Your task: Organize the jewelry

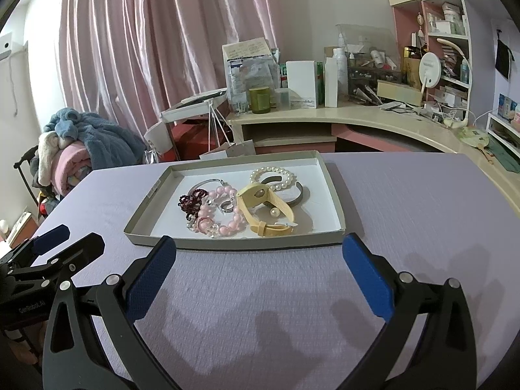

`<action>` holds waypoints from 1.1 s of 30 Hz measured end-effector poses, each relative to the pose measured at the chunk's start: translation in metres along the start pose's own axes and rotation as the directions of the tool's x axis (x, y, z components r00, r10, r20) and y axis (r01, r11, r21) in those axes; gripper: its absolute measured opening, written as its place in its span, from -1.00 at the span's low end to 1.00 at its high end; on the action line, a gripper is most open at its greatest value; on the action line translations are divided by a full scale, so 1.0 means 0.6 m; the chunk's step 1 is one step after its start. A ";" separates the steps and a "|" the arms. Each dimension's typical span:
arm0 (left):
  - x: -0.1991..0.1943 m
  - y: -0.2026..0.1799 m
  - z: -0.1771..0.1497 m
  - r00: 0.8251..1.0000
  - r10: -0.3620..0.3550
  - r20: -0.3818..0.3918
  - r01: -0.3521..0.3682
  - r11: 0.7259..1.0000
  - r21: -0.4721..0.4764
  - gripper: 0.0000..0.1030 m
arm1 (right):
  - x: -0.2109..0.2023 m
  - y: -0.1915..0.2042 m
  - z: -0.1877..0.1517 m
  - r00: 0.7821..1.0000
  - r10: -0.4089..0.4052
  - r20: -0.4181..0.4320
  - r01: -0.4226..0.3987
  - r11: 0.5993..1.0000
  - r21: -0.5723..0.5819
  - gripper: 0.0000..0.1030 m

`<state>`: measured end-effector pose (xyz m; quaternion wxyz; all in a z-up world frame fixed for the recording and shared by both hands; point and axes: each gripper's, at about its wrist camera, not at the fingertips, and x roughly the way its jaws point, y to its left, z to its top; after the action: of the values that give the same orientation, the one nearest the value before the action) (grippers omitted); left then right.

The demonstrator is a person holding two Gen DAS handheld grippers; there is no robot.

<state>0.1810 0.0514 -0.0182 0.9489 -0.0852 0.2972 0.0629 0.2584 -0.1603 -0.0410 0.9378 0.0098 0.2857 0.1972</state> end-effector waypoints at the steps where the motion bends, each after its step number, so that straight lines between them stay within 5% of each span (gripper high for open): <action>1: 0.001 -0.001 -0.002 1.000 -0.001 0.003 0.001 1.000 0.000 0.96 | -0.002 -0.002 0.000 1.000 -0.002 0.007 0.002 1.000 0.001 0.97; 33: -0.031 -0.008 0.002 0.994 -0.047 0.093 0.046 0.999 0.016 0.96 | -0.039 0.000 0.010 0.992 -0.022 0.121 0.020 1.000 0.022 0.97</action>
<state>0.1674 0.0455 -0.0062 0.9636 -0.0826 0.2507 0.0425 0.2439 -0.1685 -0.0233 0.9552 0.0284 0.2304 0.1835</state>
